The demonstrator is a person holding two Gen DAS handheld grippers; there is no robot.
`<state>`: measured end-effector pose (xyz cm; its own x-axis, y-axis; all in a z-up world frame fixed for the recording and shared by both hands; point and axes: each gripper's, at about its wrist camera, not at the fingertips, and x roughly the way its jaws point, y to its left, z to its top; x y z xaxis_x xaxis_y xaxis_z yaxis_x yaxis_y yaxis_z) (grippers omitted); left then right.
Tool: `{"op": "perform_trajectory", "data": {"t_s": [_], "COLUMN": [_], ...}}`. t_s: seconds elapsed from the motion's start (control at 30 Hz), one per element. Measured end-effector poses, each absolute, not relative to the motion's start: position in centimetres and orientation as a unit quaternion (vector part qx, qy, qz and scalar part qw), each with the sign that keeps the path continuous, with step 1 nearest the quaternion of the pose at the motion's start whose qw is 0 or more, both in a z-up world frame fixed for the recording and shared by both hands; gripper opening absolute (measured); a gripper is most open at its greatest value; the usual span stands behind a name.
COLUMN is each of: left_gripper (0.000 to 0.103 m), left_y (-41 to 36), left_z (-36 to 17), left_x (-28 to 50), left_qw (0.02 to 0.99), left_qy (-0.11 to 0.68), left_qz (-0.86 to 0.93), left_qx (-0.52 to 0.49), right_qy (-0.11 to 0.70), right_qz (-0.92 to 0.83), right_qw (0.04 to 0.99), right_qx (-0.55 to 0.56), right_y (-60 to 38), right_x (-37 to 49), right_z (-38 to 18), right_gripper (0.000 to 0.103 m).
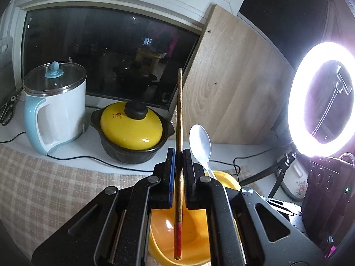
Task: Organize utensils
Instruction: 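Carry the chopstick and clear spoon up over the yellow bin with both tools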
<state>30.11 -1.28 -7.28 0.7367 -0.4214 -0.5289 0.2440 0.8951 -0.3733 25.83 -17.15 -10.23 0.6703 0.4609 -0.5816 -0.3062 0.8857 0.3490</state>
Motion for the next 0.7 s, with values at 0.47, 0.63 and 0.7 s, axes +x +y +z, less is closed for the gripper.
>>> {"op": "perform_trajectory", "data": {"t_s": [0.47, 0.63, 0.7], "left_gripper": [0.004, 0.004, 0.004], "left_y": [-0.9, -1.0, -1.0], "left_z": [-7.2, -7.5, -7.5], "left_x": [28.8, 28.9, 29.0], "left_qw": [0.919, 0.918, 0.917], "left_qy": [0.323, 0.328, 0.329], "left_qz": [-0.185, -0.185, -0.185], "left_qx": [-0.131, -0.126, -0.129], "right_qy": [0.353, 0.367, 0.373], "right_qz": [0.226, 0.230, 0.231], "right_qw": [0.894, 0.889, 0.886], "right_qx": [0.157, 0.150, 0.150], "right_y": [-18.7, -18.4, -18.2], "right_x": [25.5, 26.1, 26.4], "right_z": [-10.5, -10.8, -10.8], "right_gripper": [0.006, 0.006, 0.006]}}
